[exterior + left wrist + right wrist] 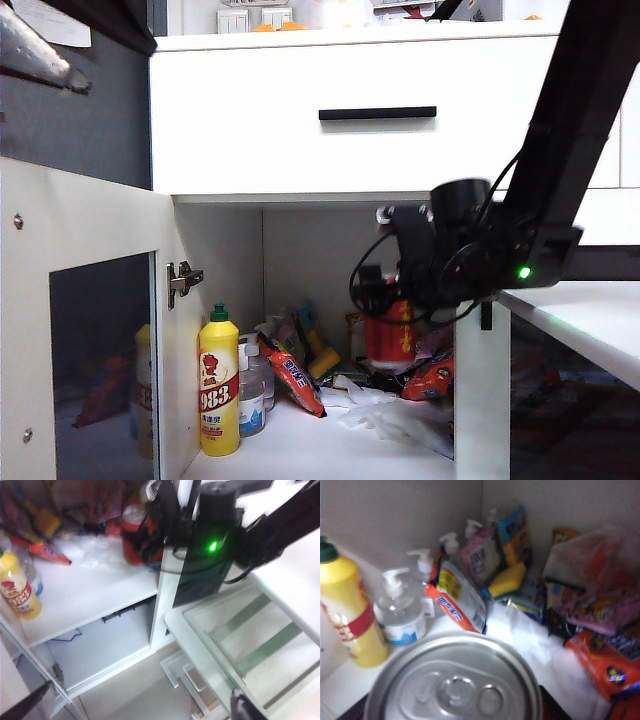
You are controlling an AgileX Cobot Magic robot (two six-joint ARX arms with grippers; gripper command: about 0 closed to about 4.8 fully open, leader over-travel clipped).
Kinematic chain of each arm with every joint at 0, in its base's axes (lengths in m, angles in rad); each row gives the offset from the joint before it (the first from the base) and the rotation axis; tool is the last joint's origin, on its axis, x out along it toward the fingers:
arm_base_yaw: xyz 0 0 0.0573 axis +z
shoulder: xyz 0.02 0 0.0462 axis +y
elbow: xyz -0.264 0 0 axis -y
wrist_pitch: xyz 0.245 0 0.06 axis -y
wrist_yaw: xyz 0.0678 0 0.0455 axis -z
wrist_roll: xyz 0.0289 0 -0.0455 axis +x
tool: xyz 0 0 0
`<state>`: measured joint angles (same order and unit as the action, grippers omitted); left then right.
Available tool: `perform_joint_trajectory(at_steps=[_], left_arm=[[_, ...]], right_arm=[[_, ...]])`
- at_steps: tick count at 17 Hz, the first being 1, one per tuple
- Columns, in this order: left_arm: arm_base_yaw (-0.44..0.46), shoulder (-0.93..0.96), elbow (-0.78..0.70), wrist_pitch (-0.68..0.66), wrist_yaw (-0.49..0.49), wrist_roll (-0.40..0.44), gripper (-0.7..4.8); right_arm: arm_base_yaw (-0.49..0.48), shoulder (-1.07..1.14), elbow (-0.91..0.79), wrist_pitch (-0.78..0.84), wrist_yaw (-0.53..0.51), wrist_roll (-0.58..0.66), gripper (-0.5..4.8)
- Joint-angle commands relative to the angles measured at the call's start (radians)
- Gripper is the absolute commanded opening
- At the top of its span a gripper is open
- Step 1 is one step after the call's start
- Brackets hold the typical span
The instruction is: Open the left door of the white cabinet, pick up a can of beverage from the table on the right, place it inside the cabinet, and finally close the cabinet door.
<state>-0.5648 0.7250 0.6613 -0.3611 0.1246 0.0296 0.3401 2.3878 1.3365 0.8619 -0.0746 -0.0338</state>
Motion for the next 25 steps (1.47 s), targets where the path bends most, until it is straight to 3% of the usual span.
perform_joint_trajectory(at_steps=[1,7,12,15,17,19,25], left_arm=[[-0.001,0.001,-0.042,0.062,-0.016,-0.005,4.79],[0.002,0.003,-0.055,0.133,-0.114,0.0,4.79],[0.038,0.004,-0.058,0.143,-0.121,0.005,4.79],[0.037,0.004,-0.059,0.056,-0.121,-0.07,4.79],[0.037,-0.032,-0.059,0.077,-0.121,-0.075,4.79],[0.037,-0.078,-0.059,0.069,-0.143,-0.075,4.79],[0.037,-0.1,-0.058,0.003,-0.151,-0.093,4.79]], right_arm=[[-0.01,0.048,0.121,0.054,-0.095,0.004,3.36],[-0.01,0.217,0.435,-0.024,-0.153,0.008,3.36],[0.01,0.228,0.461,-0.057,-0.183,0.007,3.36],[0.029,0.228,0.467,-0.074,-0.271,0.056,3.36],[0.054,0.218,0.467,-0.072,-0.295,0.053,3.36],[0.073,0.202,0.482,-0.077,-0.299,0.019,3.36],[0.177,0.199,0.622,-0.111,-0.287,0.068,3.36]])
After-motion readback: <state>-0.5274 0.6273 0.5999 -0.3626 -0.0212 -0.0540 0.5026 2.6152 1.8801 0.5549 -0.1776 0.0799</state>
